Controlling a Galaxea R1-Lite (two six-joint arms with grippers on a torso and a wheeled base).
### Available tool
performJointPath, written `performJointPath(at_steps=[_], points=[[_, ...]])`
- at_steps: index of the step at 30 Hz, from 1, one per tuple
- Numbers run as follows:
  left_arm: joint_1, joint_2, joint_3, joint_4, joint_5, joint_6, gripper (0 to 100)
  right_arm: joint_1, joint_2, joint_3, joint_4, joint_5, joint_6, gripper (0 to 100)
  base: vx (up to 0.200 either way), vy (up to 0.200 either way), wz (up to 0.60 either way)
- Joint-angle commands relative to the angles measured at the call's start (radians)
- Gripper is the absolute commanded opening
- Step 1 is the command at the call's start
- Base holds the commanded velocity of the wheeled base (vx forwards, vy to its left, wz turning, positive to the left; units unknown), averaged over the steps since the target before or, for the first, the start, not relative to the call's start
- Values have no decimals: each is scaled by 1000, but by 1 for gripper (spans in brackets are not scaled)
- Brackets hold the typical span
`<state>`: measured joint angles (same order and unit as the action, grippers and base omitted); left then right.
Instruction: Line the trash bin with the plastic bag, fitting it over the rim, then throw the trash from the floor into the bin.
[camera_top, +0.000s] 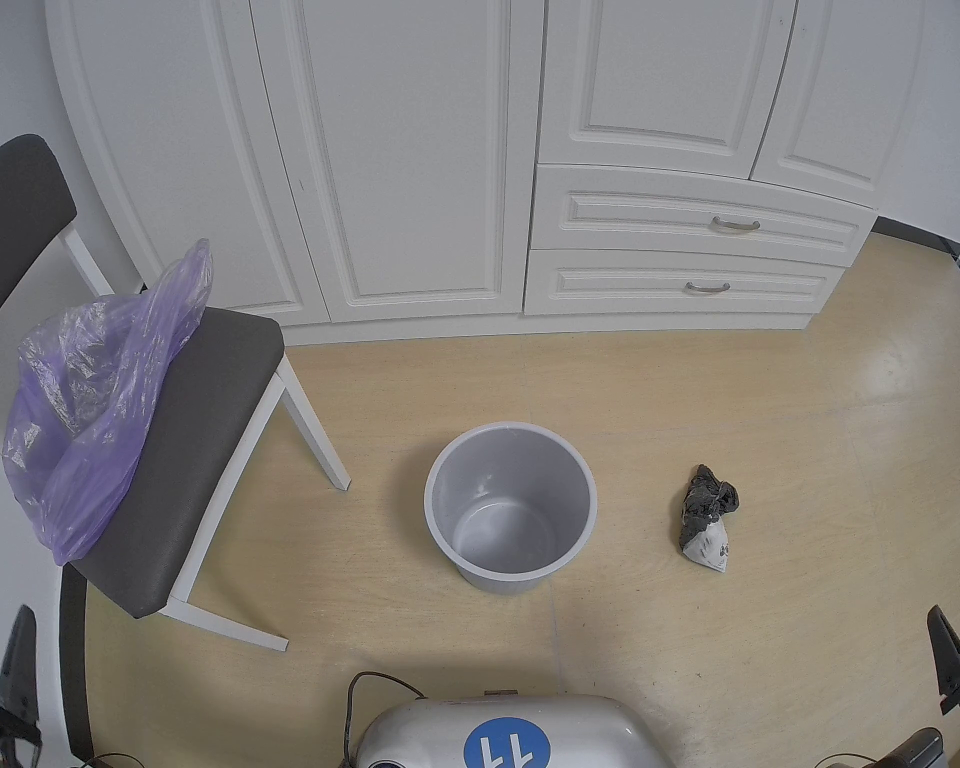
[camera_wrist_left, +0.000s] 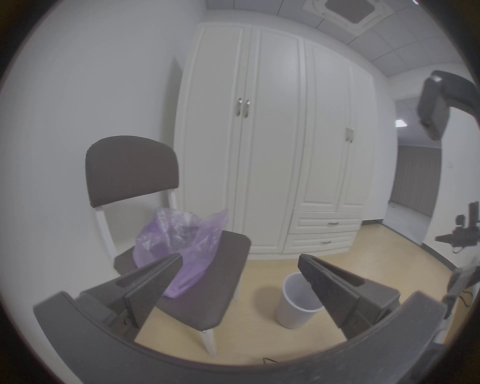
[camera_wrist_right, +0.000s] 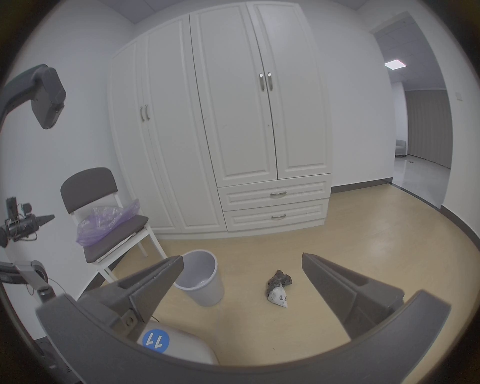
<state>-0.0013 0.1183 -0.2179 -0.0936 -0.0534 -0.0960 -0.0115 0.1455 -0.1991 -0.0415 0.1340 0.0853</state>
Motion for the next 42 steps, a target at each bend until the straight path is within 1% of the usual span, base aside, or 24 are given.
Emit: performJointPath(at_steps=[1,2,3,4,5,6,8,9,11,12,13,14,17,19,20,22,24,25,28,29,32,33,38,42], points=[[30,492,-262,18,198,38,100,-16,348,-143,-5,59,-96,100,0,0,0],[35,508,-271,18,201,42,100,-16,356,-149,-6,59,-99,100,0,0,0],[81,581,-317,25,201,87,100,-16,408,-190,-11,58,-114,100,0,0,0],[86,587,-319,25,201,91,100,-16,414,-194,-11,58,-116,100,0,0,0],[149,647,-342,35,196,176,100,-16,465,-237,-12,55,-130,100,0,0,0],[153,652,-342,37,195,185,100,-16,468,-240,-12,55,-131,100,0,0,0],[210,712,-351,74,141,349,100,-16,534,-307,-12,49,-147,100,0,0,0],[219,725,-353,89,124,395,100,-15,551,-324,-12,42,-150,100,0,0,0],[219,725,-353,89,124,395,100,-15,551,-324,-12,42,-150,100,0,0,0],[233,761,-365,135,112,509,100,-7,582,-348,-12,16,-153,100,0,0,0],[228,794,-382,166,109,582,100,-2,594,-347,-11,-1,-151,100,0,0,0],[224,822,-391,176,113,618,100,1,595,-339,-8,-7,-151,100,0,0,0],[219,911,-417,180,118,679,100,5,614,-313,-12,-8,-151,100,0,0,0],[214,988,-431,173,147,720,100,7,648,-312,-20,-10,-151,100,0,0,0],[210,1005,-434,173,161,729,100,7,657,-312,-23,-10,-151,100,0,0,0],[176,1078,-437,158,245,753,100,-1,689,-293,-43,-8,-145,100,0,0,0],[164,1104,-436,146,288,753,100,-7,706,-281,-51,-8,-144,100,0,0,0],[155,1133,-436,132,331,756,100,-12,740,-266,-66,-8,-144,100,0,0,0],[139,1161,-436,118,359,757,100,-21,783,-253,-84,-8,-137,100,0,0,0],[118,1175,-439,110,377,760,100,-48,822,-243,-104,-7,-139,100,0,0,0],[90,1184,-449,110,406,762,100,-64,850,-227,-143,-7,-141,100,0,0,0],[76,1206,-463,110,435,762,100,-64,865,-203,-186,-7,-144,100,0,0,0],[80,1294,-509,106,468,760,100,-65,891,-169,-273,-7,-144,100,0,0,0],[92,1339,-548,74,481,762,100,-70,888,-174,-276,-7,-142,100,0,0,0]])
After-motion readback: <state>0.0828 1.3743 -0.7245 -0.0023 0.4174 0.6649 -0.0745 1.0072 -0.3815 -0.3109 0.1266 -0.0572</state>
